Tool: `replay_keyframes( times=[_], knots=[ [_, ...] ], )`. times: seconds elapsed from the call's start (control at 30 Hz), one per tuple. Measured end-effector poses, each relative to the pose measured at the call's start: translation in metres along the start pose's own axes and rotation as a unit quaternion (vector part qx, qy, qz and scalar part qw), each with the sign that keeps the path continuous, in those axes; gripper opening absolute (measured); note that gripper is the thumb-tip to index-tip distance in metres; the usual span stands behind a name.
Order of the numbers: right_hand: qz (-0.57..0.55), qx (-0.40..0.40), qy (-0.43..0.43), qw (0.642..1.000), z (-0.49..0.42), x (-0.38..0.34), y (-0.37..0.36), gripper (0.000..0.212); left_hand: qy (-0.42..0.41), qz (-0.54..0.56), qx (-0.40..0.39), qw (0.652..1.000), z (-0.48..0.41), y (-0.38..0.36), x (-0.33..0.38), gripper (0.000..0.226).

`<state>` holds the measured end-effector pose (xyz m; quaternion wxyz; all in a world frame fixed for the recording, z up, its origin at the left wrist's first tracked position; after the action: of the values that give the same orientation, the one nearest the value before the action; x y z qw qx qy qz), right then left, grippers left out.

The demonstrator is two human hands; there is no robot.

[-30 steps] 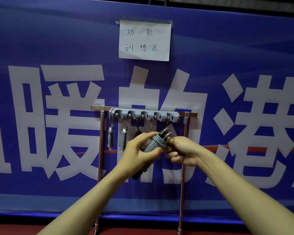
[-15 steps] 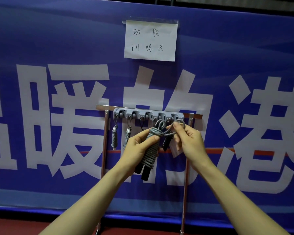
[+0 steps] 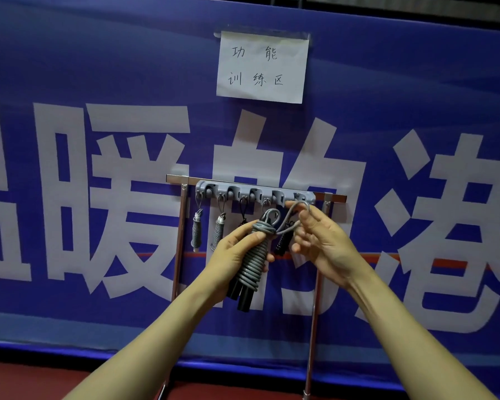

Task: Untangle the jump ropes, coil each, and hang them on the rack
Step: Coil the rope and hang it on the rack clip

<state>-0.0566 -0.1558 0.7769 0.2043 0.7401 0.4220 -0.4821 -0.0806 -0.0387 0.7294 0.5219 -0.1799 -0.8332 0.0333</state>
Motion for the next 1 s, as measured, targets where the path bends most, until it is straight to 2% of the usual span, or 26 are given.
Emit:
replay_keyframes(
  times=[0.17,0.3,0.37,0.43,0.5,0.7,0.8,0.9,1.0],
  knots=[
    [-0.069,-0.016,0.022,0.997,-0.001,0.0,-0.008,0.043,-0.017,0.03,0.03,0.999,0.002,0.001,-0.003,0.022],
    [-0.127,0.044,0.061,0.989,-0.004,0.006,-0.005,0.039,-0.039,0.058,0.049,0.996,0.001,0.003,-0.003,0.03],
    [-0.173,0.073,0.082,0.979,-0.005,0.007,-0.002,0.029,-0.046,0.039,0.048,0.997,0.0,0.002,-0.001,0.029],
    [-0.183,0.105,0.089,0.973,-0.004,0.008,0.002,0.018,-0.053,0.018,0.056,0.997,0.001,0.003,0.001,0.029],
    [-0.172,0.121,0.084,0.974,-0.005,0.01,0.004,0.017,-0.059,0.009,0.063,0.996,0.002,0.005,0.004,0.032],
    [-0.044,0.114,0.03,0.992,0.0,0.007,0.007,0.035,-0.059,-0.024,0.058,0.996,0.005,0.003,0.006,0.03],
    [0.022,0.105,0.009,0.994,0.003,0.002,0.006,0.027,-0.065,-0.027,0.054,0.996,0.004,0.003,0.009,0.028],
    [0.157,0.12,-0.008,0.98,0.004,-0.007,0.006,0.009,-0.07,-0.047,0.039,0.996,0.003,0.0,0.013,0.032],
    [0.292,0.125,-0.038,0.948,0.004,-0.015,0.008,0.011,-0.077,-0.083,0.021,0.993,0.003,-0.003,0.02,0.032]
  ],
)
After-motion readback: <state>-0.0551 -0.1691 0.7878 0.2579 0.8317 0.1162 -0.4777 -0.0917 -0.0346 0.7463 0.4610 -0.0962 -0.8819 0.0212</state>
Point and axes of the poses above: each hand's wrist, its own z-axis away from the middle knuckle, its own y-axis out of the back of the hand, x = y × z, the point moved 10 cm from there along -z, towards the middle knuckle, and after that the axes turned 12 degrees about -x, right-handed, at the moved point
